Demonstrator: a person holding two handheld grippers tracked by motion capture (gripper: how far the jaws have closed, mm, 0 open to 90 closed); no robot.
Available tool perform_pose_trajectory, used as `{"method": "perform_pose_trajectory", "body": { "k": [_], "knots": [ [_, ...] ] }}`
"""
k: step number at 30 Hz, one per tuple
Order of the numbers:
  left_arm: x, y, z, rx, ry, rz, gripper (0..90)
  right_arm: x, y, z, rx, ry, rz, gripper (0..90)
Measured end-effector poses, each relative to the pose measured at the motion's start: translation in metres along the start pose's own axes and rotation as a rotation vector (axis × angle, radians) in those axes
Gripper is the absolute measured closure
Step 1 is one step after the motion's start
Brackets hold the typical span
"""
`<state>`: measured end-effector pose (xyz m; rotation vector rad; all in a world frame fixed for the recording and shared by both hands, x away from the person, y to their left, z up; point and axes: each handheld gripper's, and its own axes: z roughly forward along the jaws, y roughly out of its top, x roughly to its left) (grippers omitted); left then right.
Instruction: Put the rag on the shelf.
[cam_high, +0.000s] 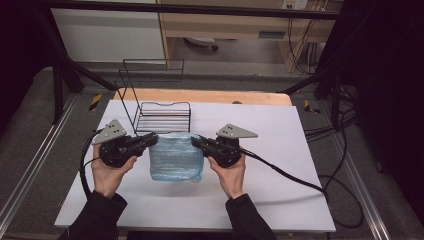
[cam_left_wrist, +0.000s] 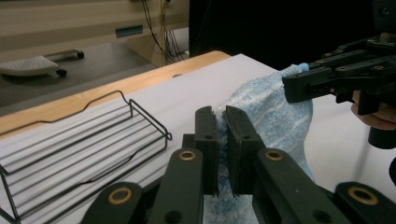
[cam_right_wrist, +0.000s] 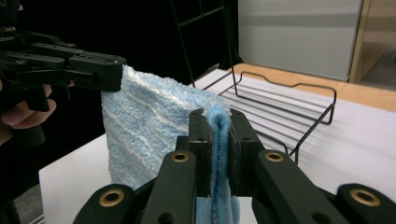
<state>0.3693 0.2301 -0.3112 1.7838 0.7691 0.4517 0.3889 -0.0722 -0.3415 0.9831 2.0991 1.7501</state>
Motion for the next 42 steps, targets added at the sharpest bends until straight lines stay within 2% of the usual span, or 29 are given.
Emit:
{"method": "perform_pose_trajectory", "body": {
  "k": [13, 25, 42],
  "knots": [
    [-0.002, 0.019, -0.005, -0.083, 0.034, 0.047, 84.1, 0.009, 0.02, -0.008, -0.098, -0.032, -0.049, 82.4],
    [0.005, 0.038, -0.011, -0.152, 0.065, 0.052, 84.0, 0.018, 0.041, -0.007, -0.165, -0.057, -0.095, 82.4],
    [0.025, 0.061, -0.023, -0.261, 0.112, 0.035, 84.0, 0.033, 0.08, 0.006, -0.235, -0.09, -0.181, 82.4]
  ]
}}
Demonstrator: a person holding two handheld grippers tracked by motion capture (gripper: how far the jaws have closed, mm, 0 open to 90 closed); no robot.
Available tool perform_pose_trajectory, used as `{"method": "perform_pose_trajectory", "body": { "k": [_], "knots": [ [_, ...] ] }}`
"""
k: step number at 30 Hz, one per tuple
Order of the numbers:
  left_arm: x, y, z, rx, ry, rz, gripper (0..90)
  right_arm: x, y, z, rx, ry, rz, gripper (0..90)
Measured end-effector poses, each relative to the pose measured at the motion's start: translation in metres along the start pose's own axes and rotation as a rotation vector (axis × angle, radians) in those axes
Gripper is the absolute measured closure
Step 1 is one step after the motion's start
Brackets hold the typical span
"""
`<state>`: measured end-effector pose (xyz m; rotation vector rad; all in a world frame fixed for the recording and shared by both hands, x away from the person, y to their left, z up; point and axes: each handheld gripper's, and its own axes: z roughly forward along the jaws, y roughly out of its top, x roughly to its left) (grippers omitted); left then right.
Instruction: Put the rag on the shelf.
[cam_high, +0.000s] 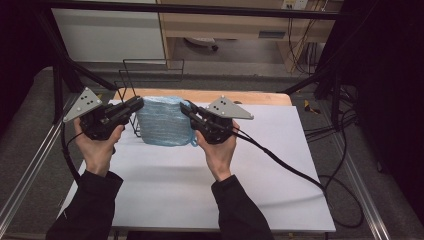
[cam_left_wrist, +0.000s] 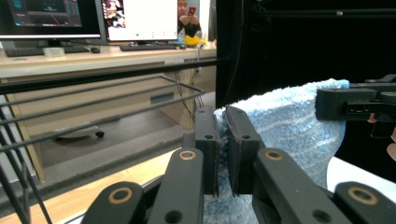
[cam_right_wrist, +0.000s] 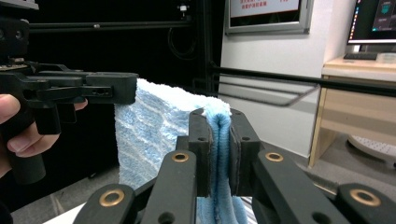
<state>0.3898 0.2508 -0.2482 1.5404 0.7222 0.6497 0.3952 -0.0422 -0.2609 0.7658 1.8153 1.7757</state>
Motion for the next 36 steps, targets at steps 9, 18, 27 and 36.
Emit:
{"method": "perform_pose_trajectory", "body": {
  "k": [9, 18, 27, 36],
  "knots": [
    [0.014, 0.016, 0.0, -0.059, 0.026, -0.013, 84.1, 0.002, 0.022, 0.016, -0.028, -0.011, -0.033, 82.4],
    [0.027, 0.034, -0.002, -0.112, 0.051, -0.013, 84.0, 0.003, 0.045, 0.031, -0.065, -0.012, -0.055, 82.4],
    [0.037, 0.055, -0.004, -0.16, 0.075, -0.009, 84.0, 0.004, 0.066, 0.046, -0.103, -0.013, -0.072, 82.4],
    [0.048, 0.072, 0.0, -0.196, 0.095, -0.013, 84.0, 0.0, 0.086, 0.062, -0.132, -0.023, -0.096, 82.4]
  ]
}}
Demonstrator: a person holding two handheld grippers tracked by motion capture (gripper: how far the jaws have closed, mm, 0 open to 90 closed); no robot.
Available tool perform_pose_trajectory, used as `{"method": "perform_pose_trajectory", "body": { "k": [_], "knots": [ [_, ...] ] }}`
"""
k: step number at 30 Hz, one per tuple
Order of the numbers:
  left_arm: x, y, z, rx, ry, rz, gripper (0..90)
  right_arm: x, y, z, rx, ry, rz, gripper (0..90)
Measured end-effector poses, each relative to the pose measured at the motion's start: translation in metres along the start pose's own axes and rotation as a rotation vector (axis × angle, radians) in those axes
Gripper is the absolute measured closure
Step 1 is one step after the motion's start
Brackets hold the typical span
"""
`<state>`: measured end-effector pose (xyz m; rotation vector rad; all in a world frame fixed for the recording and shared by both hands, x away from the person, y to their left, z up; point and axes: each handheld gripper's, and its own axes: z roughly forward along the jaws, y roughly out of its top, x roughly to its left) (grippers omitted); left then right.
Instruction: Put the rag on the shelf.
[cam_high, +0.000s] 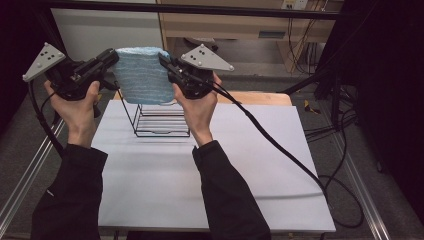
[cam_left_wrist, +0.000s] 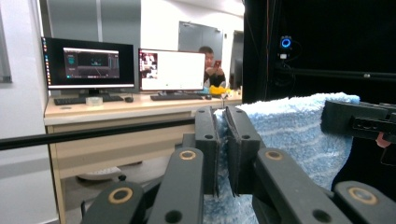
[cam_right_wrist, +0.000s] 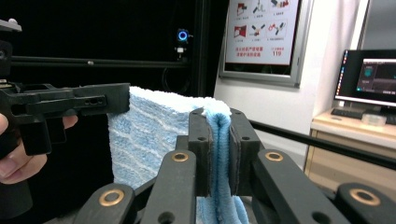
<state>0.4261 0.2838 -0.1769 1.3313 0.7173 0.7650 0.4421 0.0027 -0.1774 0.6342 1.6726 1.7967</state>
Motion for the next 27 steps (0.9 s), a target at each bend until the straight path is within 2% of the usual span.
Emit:
{"method": "perform_pose_trajectory", "body": {
  "k": [10, 19, 27],
  "knots": [
    [0.012, 0.014, 0.006, -0.03, 0.025, -0.014, 84.0, -0.002, 0.02, 0.018, -0.019, -0.009, -0.044, 82.4],
    [0.021, 0.023, 0.019, -0.056, 0.05, -0.018, 84.0, -0.014, 0.032, 0.04, -0.031, -0.02, -0.069, 82.3],
    [0.029, 0.024, 0.029, -0.069, 0.079, -0.01, 84.0, -0.024, 0.033, 0.057, -0.044, -0.015, -0.076, 82.3]
  ]
}}
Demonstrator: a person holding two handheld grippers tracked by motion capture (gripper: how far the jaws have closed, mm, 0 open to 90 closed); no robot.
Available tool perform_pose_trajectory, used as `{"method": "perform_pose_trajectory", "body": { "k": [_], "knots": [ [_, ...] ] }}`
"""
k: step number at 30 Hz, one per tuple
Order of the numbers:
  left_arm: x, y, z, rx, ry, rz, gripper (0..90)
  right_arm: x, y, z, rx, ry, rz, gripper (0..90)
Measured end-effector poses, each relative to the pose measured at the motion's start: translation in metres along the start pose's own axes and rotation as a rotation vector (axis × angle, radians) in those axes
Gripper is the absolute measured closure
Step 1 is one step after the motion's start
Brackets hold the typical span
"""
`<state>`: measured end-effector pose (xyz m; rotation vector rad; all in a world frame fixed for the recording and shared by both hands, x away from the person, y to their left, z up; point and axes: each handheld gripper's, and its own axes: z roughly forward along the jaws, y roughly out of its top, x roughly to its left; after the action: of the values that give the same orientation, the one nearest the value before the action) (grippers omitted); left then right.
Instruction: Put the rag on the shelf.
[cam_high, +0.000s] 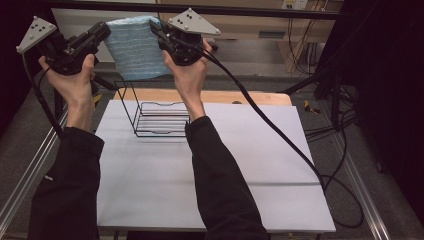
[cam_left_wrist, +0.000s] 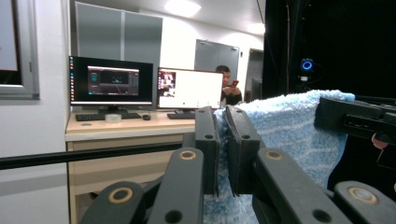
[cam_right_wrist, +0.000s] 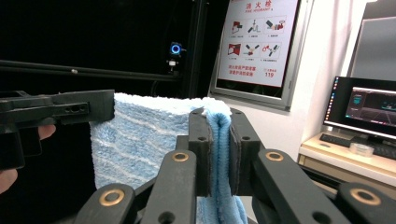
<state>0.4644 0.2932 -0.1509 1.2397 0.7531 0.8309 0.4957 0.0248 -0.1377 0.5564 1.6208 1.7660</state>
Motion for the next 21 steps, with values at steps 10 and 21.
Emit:
{"method": "perform_pose_trajectory", "body": {
  "k": [10, 21],
  "knots": [
    [0.015, -0.016, 0.019, 0.054, 0.028, 0.001, 84.0, -0.005, -0.02, 0.016, 0.05, -0.022, 0.023, 82.2],
    [0.023, -0.028, 0.043, 0.097, 0.042, 0.019, 84.0, -0.02, -0.041, 0.029, 0.091, -0.044, 0.038, 82.1]
  ]
}}
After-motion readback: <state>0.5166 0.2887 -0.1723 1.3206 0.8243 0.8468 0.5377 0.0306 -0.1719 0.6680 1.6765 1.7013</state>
